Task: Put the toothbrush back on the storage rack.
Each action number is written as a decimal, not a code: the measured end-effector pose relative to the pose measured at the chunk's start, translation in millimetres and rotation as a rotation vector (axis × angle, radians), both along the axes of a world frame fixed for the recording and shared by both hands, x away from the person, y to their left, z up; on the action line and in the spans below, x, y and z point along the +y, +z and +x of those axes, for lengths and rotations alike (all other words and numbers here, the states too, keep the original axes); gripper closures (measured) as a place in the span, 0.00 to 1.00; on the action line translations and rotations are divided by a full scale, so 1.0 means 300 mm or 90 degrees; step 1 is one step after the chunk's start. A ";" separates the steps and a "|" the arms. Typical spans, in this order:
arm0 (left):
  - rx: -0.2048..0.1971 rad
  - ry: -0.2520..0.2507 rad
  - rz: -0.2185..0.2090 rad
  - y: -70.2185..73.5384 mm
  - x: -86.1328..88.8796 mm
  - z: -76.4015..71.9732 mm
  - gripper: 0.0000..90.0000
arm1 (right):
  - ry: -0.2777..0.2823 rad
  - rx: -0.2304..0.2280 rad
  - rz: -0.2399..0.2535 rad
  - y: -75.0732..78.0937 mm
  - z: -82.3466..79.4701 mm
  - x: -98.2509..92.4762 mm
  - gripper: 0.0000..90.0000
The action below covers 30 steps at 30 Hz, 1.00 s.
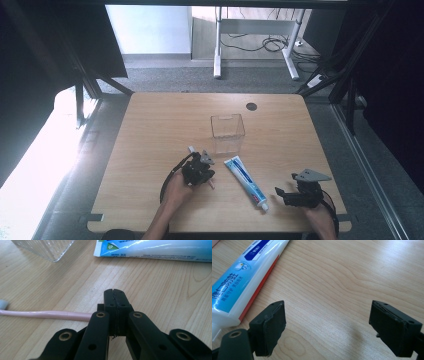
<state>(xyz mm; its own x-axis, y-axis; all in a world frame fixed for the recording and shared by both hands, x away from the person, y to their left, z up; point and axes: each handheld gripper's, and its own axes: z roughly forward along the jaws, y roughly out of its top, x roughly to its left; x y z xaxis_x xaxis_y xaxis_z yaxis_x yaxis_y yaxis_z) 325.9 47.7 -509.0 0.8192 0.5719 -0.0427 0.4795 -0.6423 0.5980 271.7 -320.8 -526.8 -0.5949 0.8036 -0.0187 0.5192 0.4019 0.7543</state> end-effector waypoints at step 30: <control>0.023 0.024 0.020 -0.024 0.068 -0.021 1.00 | 0.003 0.000 -0.003 -0.002 0.001 0.003 0.16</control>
<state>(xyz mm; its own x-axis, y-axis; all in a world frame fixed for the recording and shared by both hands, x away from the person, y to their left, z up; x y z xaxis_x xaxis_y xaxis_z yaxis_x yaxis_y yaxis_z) 319.7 68.2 -516.1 0.7957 0.6034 -0.0526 0.5239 -0.6421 0.5596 272.1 -319.9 -527.4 -0.5986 0.8007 -0.0234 0.5168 0.4084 0.7524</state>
